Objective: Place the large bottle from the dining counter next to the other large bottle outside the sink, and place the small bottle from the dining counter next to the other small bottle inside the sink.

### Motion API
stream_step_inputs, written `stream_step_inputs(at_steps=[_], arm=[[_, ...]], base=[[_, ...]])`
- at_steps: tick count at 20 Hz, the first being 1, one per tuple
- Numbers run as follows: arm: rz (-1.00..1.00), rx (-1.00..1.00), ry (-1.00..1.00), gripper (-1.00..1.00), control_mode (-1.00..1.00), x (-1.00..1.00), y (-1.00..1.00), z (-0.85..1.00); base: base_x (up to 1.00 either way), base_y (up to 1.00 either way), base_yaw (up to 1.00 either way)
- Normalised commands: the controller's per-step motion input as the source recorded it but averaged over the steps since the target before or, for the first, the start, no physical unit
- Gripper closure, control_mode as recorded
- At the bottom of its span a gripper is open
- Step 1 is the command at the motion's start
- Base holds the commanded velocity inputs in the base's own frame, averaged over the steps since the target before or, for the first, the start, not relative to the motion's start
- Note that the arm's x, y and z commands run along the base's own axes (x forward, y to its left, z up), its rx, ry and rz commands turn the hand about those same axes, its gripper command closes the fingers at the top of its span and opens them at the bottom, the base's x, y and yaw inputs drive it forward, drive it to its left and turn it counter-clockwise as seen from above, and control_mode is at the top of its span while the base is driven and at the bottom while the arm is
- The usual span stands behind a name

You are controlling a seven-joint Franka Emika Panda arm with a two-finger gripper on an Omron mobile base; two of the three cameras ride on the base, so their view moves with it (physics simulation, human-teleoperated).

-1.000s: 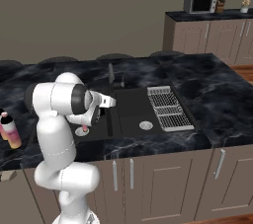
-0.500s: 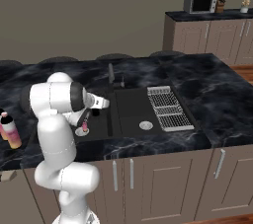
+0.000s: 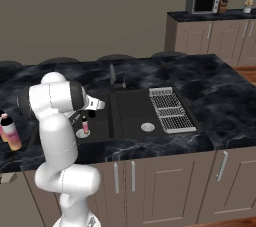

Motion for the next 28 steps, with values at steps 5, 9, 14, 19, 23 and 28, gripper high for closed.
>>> stream_step_inputs(at_steps=[5,9,14,19,23,28], arm=[[0.0,0.01,0.0,1.0,-1.0,0.0,0.0,0.0],[0.0,0.0,0.0,1.0,-1.0,0.0,0.0,0.0],[0.0,0.0,0.0,1.0,-1.0,-0.02,0.16,0.0],[0.0,0.0,-0.01,1.0,-1.0,-0.11,0.3,0.0],[0.02,0.0,-0.02,1.0,-1.0,-0.18,0.02,0.0],[0.12,0.0,-0.02,1.0,-1.0,-0.08,0.0,0.03]], base=[[0.0,0.0,0.0],[0.0,0.0,0.0],[0.0,0.0,0.0],[0.0,0.0,0.0],[0.0,0.0,0.0],[0.0,0.0,0.0]])
